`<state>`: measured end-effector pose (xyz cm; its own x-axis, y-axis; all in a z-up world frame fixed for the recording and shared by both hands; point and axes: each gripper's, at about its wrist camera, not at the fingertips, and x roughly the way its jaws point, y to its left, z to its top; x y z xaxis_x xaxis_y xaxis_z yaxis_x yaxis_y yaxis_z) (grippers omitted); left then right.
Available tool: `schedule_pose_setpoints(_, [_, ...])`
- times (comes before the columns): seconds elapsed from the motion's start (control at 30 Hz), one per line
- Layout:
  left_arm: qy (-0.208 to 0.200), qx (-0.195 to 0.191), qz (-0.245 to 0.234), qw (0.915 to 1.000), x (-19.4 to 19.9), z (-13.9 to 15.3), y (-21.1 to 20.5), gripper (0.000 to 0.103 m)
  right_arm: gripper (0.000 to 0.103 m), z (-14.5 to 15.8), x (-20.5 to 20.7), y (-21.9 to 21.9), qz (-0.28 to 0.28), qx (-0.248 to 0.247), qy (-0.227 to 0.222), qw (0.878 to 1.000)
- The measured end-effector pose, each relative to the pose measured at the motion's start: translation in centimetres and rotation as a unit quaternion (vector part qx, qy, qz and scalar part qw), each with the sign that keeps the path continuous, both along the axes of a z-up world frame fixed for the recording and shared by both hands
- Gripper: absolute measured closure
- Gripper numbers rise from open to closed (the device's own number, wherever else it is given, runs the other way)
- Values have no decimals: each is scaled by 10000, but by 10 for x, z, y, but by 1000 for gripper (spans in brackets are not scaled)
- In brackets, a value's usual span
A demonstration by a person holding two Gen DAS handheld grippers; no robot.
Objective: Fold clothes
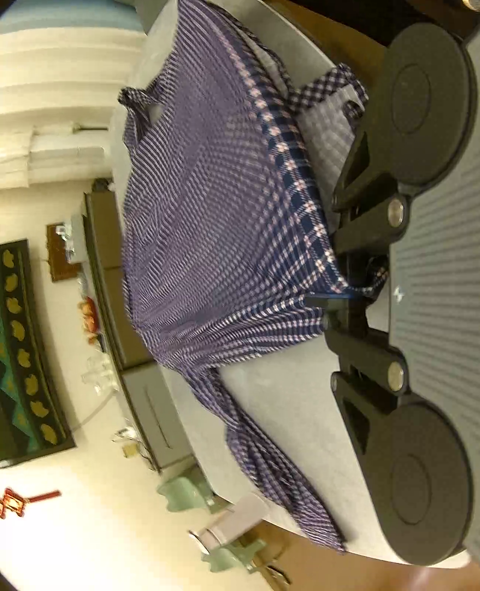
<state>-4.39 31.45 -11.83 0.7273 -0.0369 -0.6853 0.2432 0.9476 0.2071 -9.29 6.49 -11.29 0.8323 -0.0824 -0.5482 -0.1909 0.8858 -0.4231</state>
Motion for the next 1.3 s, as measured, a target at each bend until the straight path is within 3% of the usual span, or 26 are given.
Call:
schedule_pose_setpoints(0.07, [216,136,-90,9996,-5,-8,2,101,103,5,-10,3,130,-169,55,9998])
schedule_pose_setpoints(0.27, [523,861,-169,9948,-11,-33,0,99,103,-22,-11,9,313,-433,653,9964])
schedule_pose_setpoints(0.4, [585,1090,-503,9910,-27,-36,-4,74,102,-25,-7,8,359,-650,828,9938])
schedule_pose_setpoints(0.43, [554,1103,-559,9908,-33,-33,-3,71,98,-24,-8,7,379,-713,872,9929])
schedule_pose_setpoints(0.47, [513,1037,-571,9916,-38,-26,1,70,88,-24,-10,6,399,-776,915,9920])
schedule_pose_setpoints(0.5, [469,957,-576,9926,-44,-19,5,69,70,-21,-11,2,445,-851,959,9908])
schedule_pose_setpoints(0.53, [425,877,-582,9935,-49,-12,9,67,61,-16,-14,-5,476,-886,978,9901])
schedule_pose_setpoints(0.57, [323,766,-517,9952,-51,-2,15,67,53,-6,-15,-14,445,-828,973,9908])
schedule_pose_setpoints(0.67, [-17,414,-284,9987,-51,30,34,65,52,32,-17,-47,181,-430,780,9959])
schedule_pose_setpoints(0.73, [-297,400,-156,9986,-38,52,38,62,52,58,-17,-59,60,-60,488,9988])
schedule_pose_setpoints(0.83, [-568,257,-96,9980,7,81,36,47,50,90,5,-47,338,412,69,9986])
schedule_pose_setpoints(0.9, [-563,86,0,9984,45,92,34,47,36,97,40,-45,481,968,65,9941])
schedule_pose_setpoints(1.0, [-556,-100,250,9981,108,101,37,47,27,99,104,-51,517,1880,217,9806])
schedule_pose_setpoints(1.07, [-426,-369,260,9981,151,96,33,47,27,88,163,-74,67,2573,524,9649])
schedule_pose_setpoints(1.17, [-175,-552,189,9981,207,75,18,47,27,63,247,-121,-720,3744,872,9204])
schedule_pose_setpoints(1.23, [29,-404,201,9990,242,47,7,47,27,39,287,-146,-1160,4400,1028,8845])
schedule_pose_setpoints(1.3, [190,-158,229,9994,267,20,-2,48,27,13,317,-162,-1592,4768,1200,8561])
